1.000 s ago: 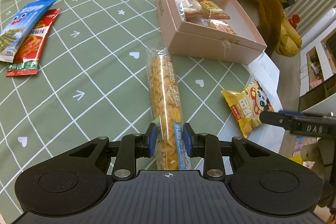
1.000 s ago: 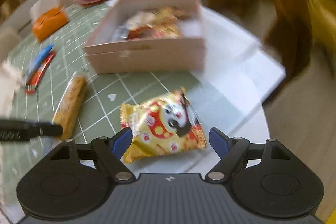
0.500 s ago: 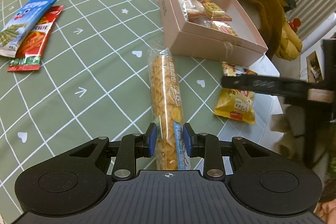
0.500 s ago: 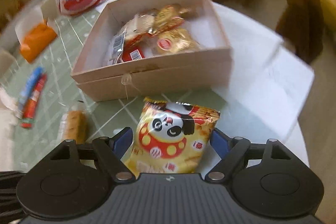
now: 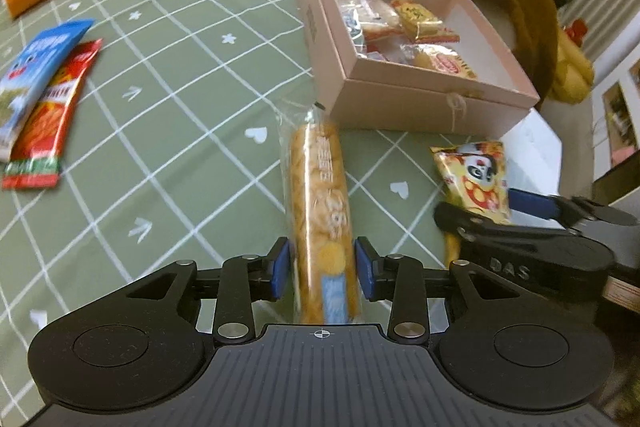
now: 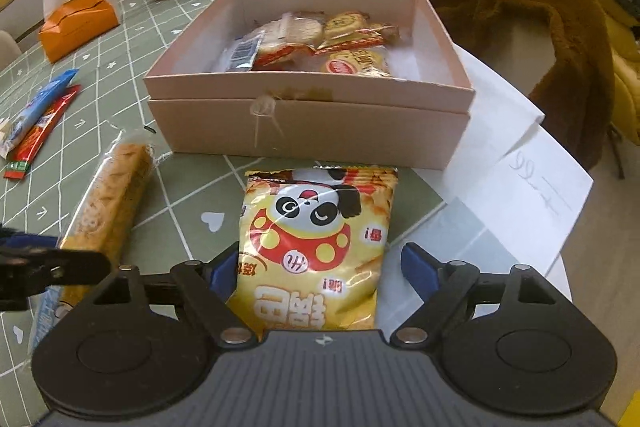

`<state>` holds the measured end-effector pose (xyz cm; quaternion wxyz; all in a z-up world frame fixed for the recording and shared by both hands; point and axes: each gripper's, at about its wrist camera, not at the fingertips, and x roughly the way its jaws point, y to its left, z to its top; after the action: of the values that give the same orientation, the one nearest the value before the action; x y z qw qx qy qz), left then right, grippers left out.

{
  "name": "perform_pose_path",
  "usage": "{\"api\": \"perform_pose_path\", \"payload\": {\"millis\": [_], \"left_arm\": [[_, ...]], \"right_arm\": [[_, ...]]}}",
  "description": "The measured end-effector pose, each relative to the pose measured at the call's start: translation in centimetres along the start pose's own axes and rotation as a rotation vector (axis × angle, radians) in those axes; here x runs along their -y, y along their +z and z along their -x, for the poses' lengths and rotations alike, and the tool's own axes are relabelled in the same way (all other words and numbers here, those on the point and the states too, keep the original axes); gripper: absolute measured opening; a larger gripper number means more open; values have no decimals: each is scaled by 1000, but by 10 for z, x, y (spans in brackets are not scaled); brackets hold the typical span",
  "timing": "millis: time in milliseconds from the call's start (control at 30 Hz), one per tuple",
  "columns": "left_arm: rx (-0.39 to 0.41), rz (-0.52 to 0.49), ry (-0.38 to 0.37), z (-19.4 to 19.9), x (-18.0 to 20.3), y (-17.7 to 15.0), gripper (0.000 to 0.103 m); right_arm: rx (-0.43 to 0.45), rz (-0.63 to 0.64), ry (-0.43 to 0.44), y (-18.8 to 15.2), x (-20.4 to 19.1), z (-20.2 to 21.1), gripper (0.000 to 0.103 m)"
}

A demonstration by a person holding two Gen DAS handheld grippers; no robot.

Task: Organize snacks
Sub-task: 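Lift the cracker-stick bag with the left tool while the right tool lifts the panda bag, then lower both bags into the pink box and open both tools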

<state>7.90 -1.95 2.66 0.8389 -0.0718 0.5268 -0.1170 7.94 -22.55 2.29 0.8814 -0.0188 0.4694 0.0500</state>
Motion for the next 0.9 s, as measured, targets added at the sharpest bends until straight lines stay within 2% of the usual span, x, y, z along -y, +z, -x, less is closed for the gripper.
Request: {"api": "perform_pose_path", "payload": {"millis": [133,333,400,467,533,633,700,800,900], "left_arm": [[19,-27,13,-5,5,5,39],[59,-59,-52,17,-1,-17,36],[95,-67,-73,33,-4,-25,36],[139,-33,-112,55,-8,-20,35],[237,-50,-159,89,-1,4,35],[393,-118,-183,139,17,52,35],[476,-138,-203,167,29,89,36],[530,-160,-230,180,50,138,36],[512,-138,-257,163,59,172,36]], "right_arm": [[-4,8,-5,-1,-1,4,68],[-46,-14,82,-11,9,24,65],[-16,-24,105,-9,16,42,65],[55,-21,109,5,22,64,64],[151,-20,117,33,31,94,64],[325,-22,119,91,46,148,64],[408,-30,114,126,55,177,64],[498,-29,82,166,65,204,64],[511,-39,44,193,72,208,64]]}}
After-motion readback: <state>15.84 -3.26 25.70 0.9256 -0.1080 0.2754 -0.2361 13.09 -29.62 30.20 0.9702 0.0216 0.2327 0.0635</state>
